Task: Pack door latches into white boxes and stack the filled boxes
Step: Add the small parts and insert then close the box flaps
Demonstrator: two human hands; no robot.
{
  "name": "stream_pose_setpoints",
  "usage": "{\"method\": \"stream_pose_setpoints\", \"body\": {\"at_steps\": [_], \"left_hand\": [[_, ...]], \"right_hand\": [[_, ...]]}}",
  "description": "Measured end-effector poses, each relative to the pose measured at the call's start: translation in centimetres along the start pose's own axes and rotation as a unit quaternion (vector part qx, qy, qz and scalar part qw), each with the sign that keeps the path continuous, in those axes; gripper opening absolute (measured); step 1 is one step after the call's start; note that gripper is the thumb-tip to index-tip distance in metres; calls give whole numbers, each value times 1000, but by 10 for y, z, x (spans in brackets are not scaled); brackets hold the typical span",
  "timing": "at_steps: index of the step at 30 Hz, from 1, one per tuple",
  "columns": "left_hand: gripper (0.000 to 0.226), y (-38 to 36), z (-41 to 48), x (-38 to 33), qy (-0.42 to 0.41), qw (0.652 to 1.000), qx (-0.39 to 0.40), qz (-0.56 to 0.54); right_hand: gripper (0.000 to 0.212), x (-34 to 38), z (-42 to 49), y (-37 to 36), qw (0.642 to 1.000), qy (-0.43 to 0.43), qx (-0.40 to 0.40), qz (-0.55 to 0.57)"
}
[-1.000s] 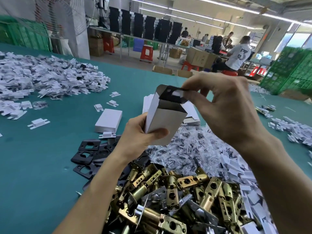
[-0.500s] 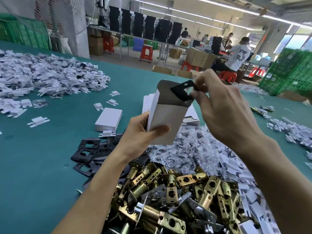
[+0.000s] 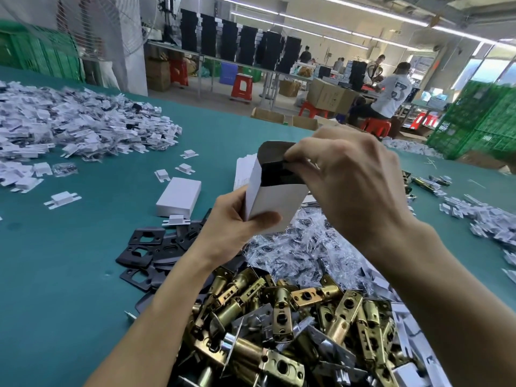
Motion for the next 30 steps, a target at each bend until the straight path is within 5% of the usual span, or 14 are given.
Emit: {"method": "stream_pose_setpoints", "body": {"at_steps": [10,19,24,26,30], "left_hand": [[37,2,-2,-8,-75,996,-48,-13],[35,2,2,-1,-38,996,-51,62],[44,4,2,1,-9,996,-42,78],[43,5,2,1,4,997,-52,60],[35,11,3,-2,11,994,-109,10]], "right_hand": [[5,20,-7,6,997,12,-73,-15],[20,22,5,-6,985,-60,76,-140],[23,0,24,-14,976,-42,214,-20],[23,-9,21,-17,983,-25,170,58],[15,-27,2,-24,979,-42,-91,177]]}}
Point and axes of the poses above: each hand's wrist, its own z-axis towards the middle knuckle, its own y-axis out of the back of the hand, x = y × z, the point moved 2 cm from there along z, towards the middle knuckle
